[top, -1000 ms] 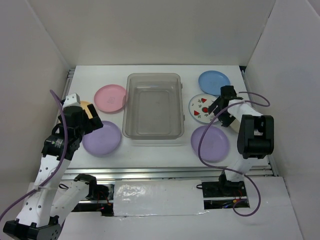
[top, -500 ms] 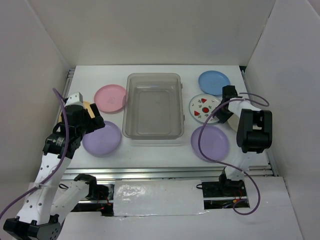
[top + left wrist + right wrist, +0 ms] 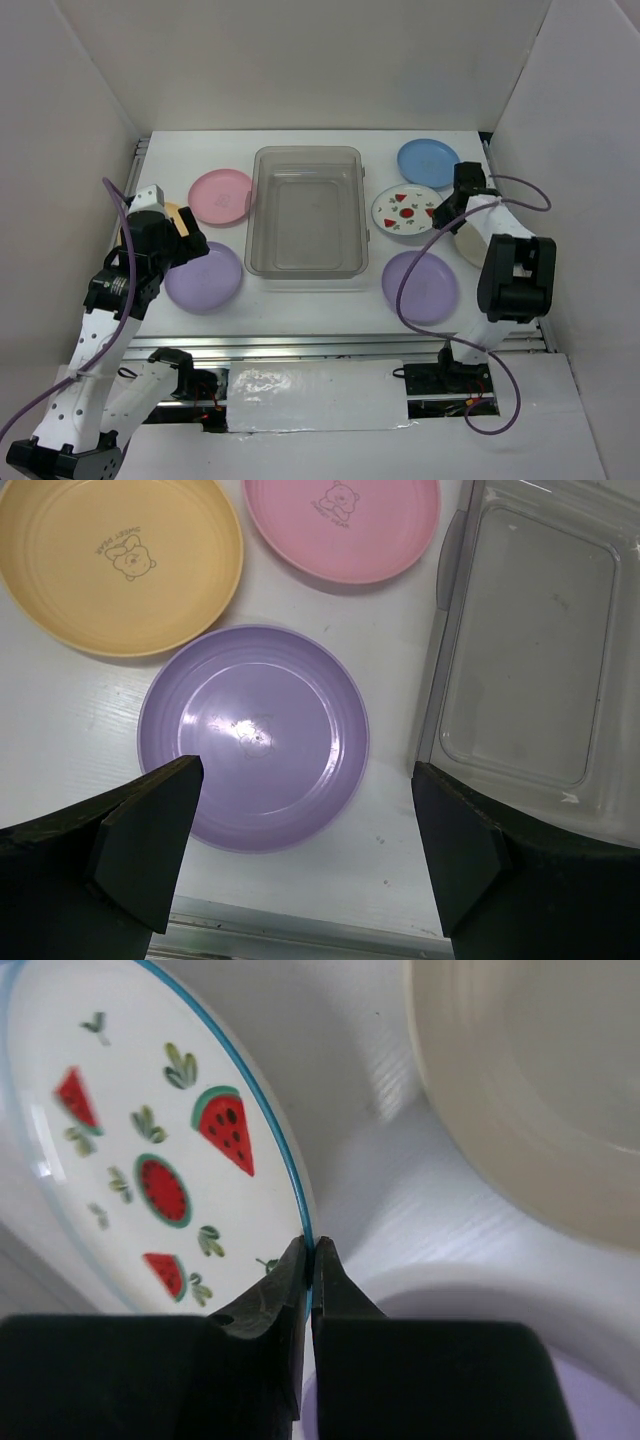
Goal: Place the plates into the plastic bin on the countertop
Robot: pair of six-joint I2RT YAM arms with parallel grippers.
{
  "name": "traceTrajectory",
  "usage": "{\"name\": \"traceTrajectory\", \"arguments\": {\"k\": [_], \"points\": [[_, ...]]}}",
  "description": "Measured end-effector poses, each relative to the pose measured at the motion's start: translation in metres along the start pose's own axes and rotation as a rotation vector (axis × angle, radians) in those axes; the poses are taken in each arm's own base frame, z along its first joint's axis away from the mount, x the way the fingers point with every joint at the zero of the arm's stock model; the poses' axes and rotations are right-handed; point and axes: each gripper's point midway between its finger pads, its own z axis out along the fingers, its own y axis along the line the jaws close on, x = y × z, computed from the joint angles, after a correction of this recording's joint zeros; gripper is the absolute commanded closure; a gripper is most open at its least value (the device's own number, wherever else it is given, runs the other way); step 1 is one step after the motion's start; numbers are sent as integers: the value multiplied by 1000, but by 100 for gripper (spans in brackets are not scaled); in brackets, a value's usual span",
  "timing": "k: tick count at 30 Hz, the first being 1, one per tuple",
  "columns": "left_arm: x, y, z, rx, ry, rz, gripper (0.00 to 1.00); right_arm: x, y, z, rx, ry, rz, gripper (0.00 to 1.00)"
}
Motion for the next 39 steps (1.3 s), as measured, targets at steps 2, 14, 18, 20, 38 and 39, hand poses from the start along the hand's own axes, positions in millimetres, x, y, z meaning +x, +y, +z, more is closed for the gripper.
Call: {"name": "traceTrajectory", "arguments": {"k": [2, 14, 18, 20, 38, 39], "points": [[0, 0, 0, 0, 0, 0, 1, -6, 5, -21, -16, -34, -2, 100], [-1, 2, 1, -12, -6, -1, 1, -58, 62, -176, -183, -289, -43, 100], [-2, 4, 1, -25, -11, -2, 1, -30, 100, -208, -312, -278, -130, 100], [-3, 5, 1, -31, -14, -3, 1, -2, 119, -215, -381, -218, -193, 100], [-3, 4, 0, -23, -17, -4, 1, 144, 236, -82, -412, 199, -355, 100], [-3, 4, 0, -23, -18, -4, 1, 144, 239, -76, -406, 198, -348, 100]]}}
